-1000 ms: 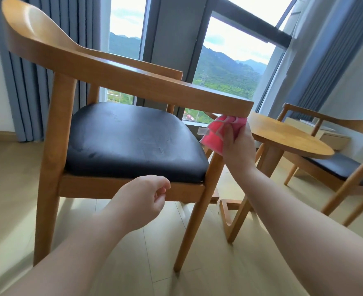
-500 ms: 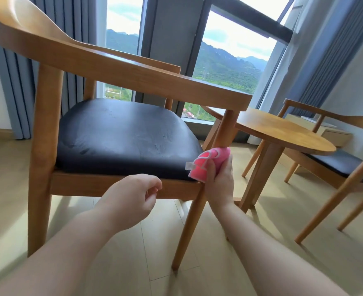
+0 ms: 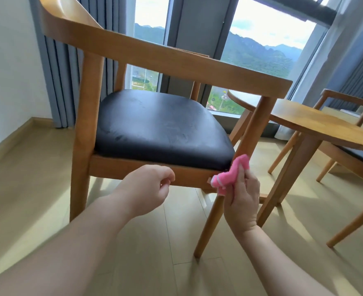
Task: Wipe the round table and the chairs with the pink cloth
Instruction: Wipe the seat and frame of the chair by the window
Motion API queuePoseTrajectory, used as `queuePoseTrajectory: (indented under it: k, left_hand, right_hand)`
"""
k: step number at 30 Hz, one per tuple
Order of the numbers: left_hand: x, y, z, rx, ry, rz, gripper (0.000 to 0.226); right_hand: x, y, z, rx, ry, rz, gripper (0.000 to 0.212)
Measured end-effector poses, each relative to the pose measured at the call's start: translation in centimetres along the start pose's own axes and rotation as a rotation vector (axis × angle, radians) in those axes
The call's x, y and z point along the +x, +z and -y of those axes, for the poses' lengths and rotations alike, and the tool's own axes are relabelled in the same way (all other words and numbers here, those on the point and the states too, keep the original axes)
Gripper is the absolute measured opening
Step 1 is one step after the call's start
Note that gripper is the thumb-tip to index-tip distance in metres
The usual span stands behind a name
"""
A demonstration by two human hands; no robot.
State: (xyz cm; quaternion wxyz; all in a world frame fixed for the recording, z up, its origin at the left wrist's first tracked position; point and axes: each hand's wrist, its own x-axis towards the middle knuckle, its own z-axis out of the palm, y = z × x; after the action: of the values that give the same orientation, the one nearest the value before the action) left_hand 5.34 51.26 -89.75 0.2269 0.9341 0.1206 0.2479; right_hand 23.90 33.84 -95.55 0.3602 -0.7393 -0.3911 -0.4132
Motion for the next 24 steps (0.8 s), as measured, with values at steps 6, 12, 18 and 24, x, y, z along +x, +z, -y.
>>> queuePoseTrajectory:
  k: [6,12,18,24]
  left_hand:
    - [-2.2,-0.4,2.7,-0.002,-0.06,0.054,0.019]
    - [-4.4,-0.8,5.0,0.016,-0.106,0.146,0.018]
    - [-5.5,-1.5,6.6,0.018,-0.181,0.213,0.015]
    - [-7.6,-3.6,8.4,0.077,-0.209,0.333,0.016]
  right_hand:
    - [-2.5,1.8,-1.1,-0.173,-0.345,0.197,0.073]
    - [-3.6,3.5,-1.8,-0.461,-0.496,0.306,0.083]
    - [-1.4,5.1,-0.5,-0.436,-0.771,0.363,0.077]
    - [0.0,7.5,5.1,-0.346,-0.884,0.481,0.091]
